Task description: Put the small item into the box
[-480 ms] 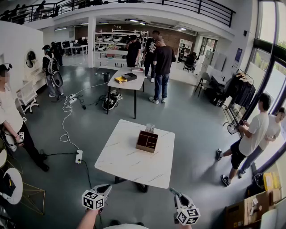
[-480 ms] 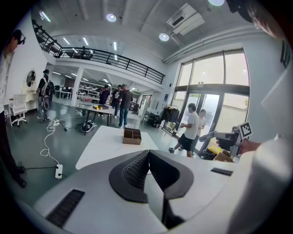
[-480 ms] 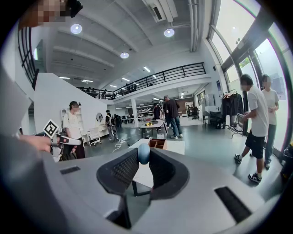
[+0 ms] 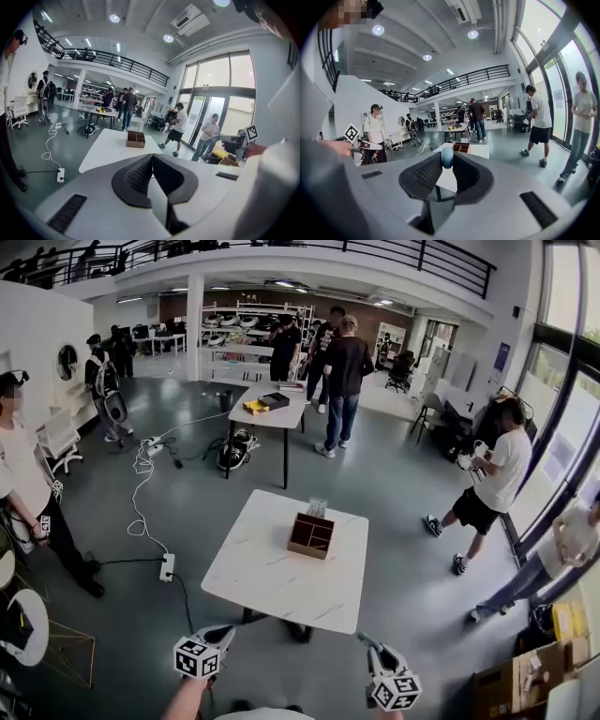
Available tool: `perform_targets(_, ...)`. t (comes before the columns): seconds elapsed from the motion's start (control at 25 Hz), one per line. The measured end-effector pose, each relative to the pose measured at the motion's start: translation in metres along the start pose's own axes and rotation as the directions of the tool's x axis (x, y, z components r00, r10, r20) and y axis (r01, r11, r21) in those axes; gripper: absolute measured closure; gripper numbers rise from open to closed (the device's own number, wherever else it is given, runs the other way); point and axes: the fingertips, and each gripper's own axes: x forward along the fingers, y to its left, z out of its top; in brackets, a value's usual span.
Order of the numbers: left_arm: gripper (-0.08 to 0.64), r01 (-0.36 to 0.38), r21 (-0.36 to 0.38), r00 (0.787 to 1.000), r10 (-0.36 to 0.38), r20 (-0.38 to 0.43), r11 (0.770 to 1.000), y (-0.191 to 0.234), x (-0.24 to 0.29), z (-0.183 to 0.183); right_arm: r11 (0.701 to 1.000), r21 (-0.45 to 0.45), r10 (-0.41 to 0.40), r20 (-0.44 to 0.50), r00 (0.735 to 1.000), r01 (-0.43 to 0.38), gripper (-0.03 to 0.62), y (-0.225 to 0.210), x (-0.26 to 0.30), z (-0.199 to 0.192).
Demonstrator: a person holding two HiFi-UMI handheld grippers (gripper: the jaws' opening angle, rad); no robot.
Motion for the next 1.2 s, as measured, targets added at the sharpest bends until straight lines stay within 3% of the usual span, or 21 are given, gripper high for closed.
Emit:
perform_targets(0.2, 0.546, 0.002, -0.002, 1.0, -0.002, -0.006, 1.0, 0.005, -0.006, -0.004, 0.999, 0.043, 0.006, -0.008, 1.0, -0.005, 0.512, 0.007, -0.001, -0.005)
perform_targets(1.2, 0.546, 0.077, -0.003, 0.996, -0.077, -0.043, 0.997, 0.065, -0.038, -0.026, 0.998, 0.026, -0.05, -0.021, 0.999, 0.05, 0.512, 0.09, 0.005, -0.014)
